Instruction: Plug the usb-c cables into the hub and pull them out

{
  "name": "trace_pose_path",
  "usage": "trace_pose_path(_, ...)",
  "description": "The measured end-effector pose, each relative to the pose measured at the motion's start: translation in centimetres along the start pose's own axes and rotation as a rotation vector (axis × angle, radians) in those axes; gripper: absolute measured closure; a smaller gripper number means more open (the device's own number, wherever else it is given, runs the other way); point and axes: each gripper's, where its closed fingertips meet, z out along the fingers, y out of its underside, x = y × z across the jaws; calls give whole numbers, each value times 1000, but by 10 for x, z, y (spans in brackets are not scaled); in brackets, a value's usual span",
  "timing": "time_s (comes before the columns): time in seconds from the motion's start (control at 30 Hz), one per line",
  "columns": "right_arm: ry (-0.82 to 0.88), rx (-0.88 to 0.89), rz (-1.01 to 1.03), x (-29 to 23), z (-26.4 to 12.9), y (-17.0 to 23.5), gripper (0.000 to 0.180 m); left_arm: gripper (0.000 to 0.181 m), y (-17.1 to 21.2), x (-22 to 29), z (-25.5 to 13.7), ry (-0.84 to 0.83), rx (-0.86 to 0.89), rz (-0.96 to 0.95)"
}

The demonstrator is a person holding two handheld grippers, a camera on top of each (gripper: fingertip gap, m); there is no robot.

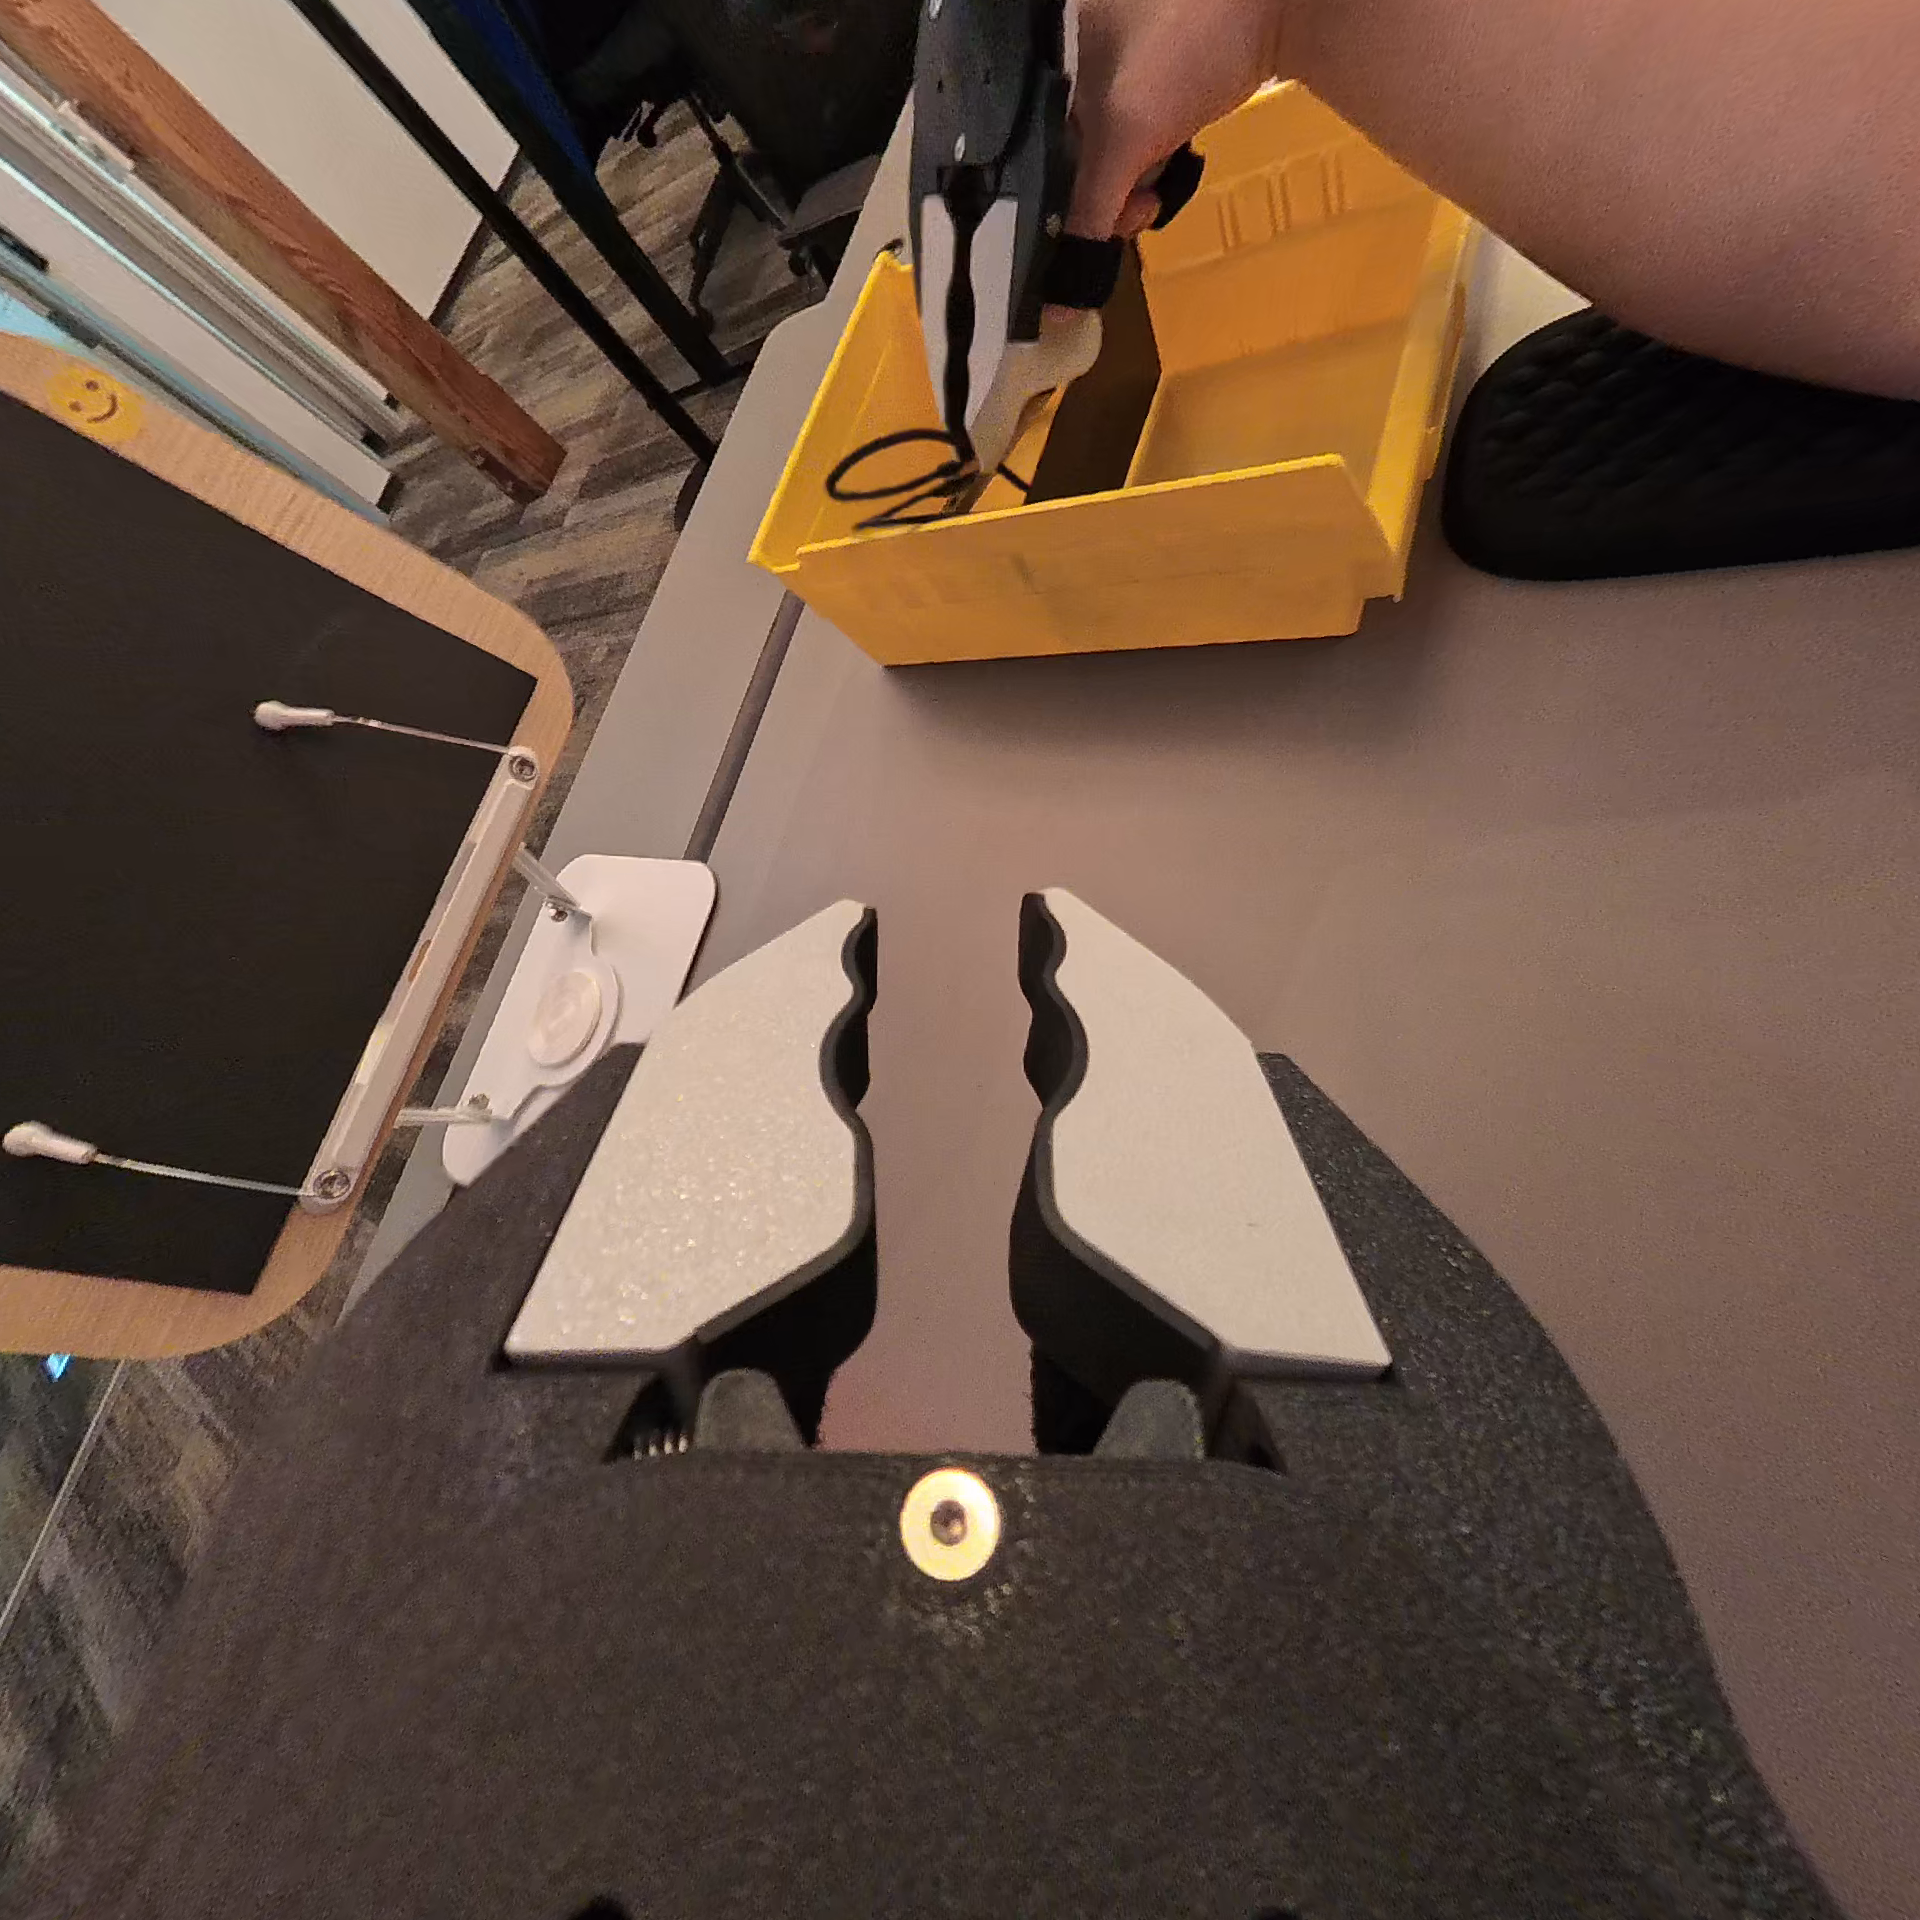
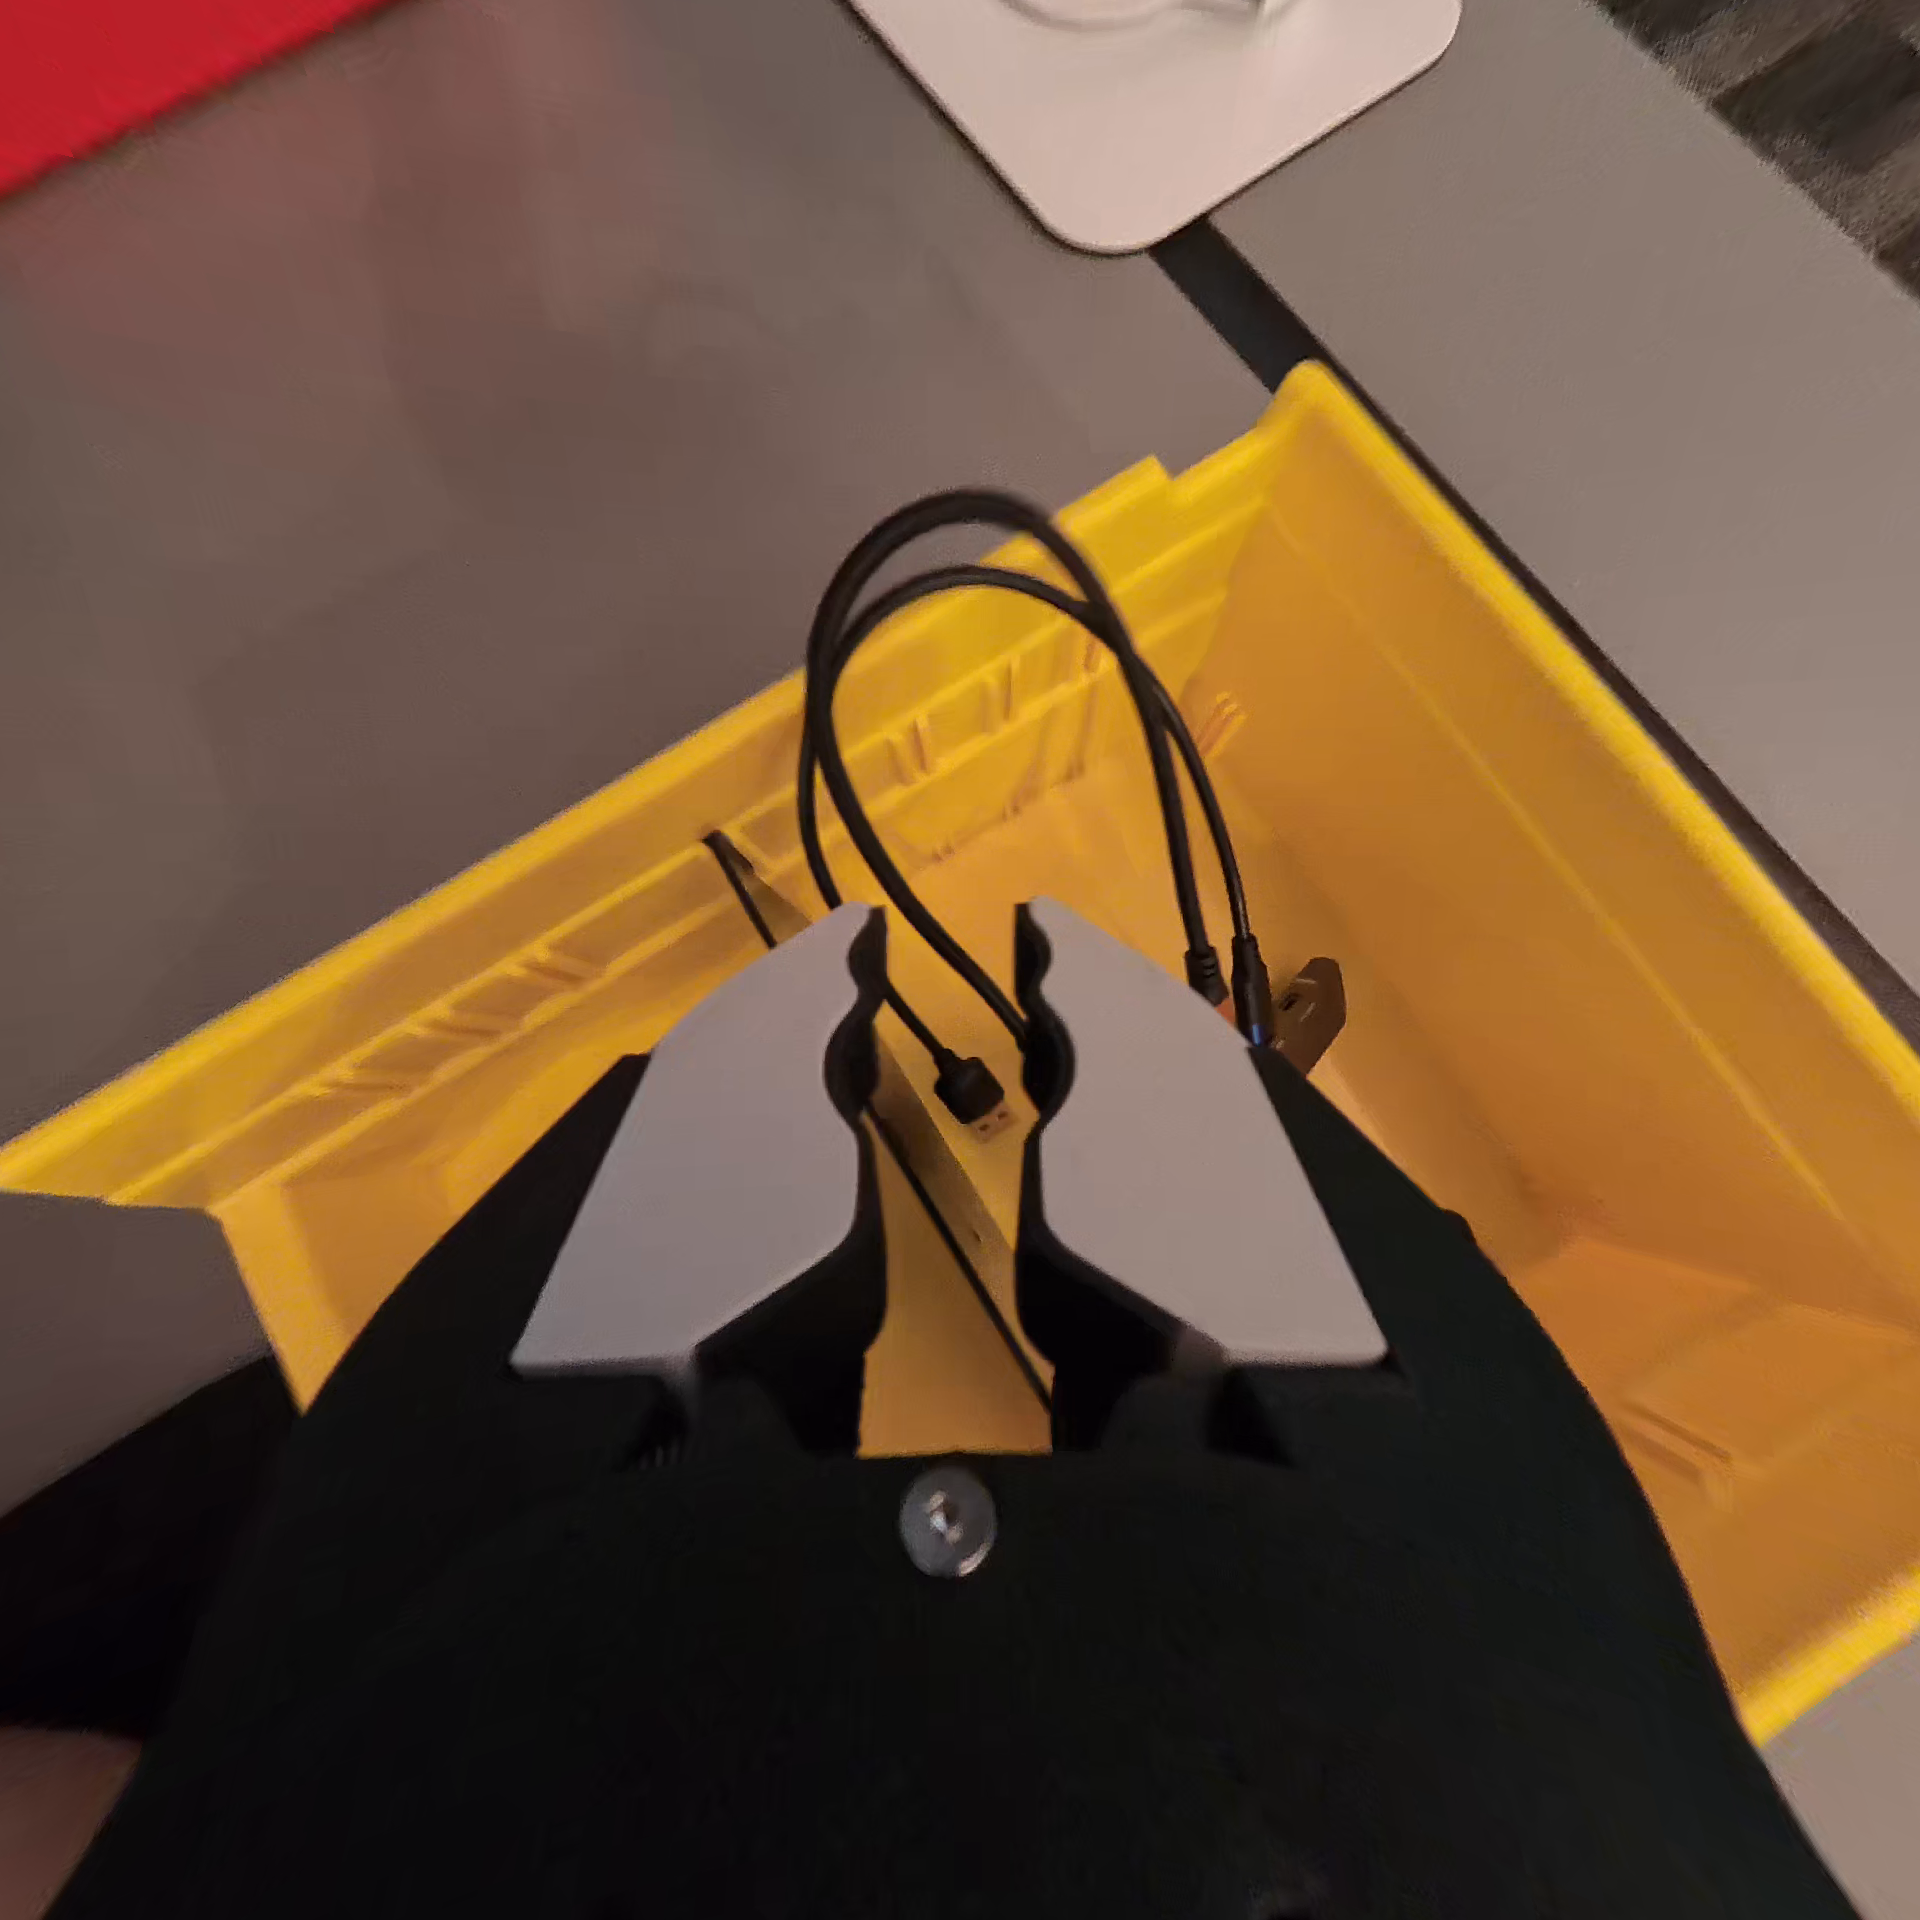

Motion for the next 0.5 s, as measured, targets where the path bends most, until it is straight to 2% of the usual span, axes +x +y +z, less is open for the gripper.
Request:
trace_pose_path(0.1,99,126,-20,4,-37,-24,148,155,12,-15,-12,-60,-32,-29)
trace_pose_path(0.23,243,409,-171,-17,-102,-77,147,155,43,-54,-49,-240,-110,-132)
trace_pose_path(0.4,294,910,-364,-79,-167,-149,140,155,134,-88,-108,-440,-376,-432)
trace_pose_path(0.43,286,975,-384,-89,-172,-156,140,155,152,-88,-117,-451,-427,-496)
trace_pose_path(0.5,275,997,-382,-101,-169,-166,140,156,187,-86,-131,-462,-518,-601)
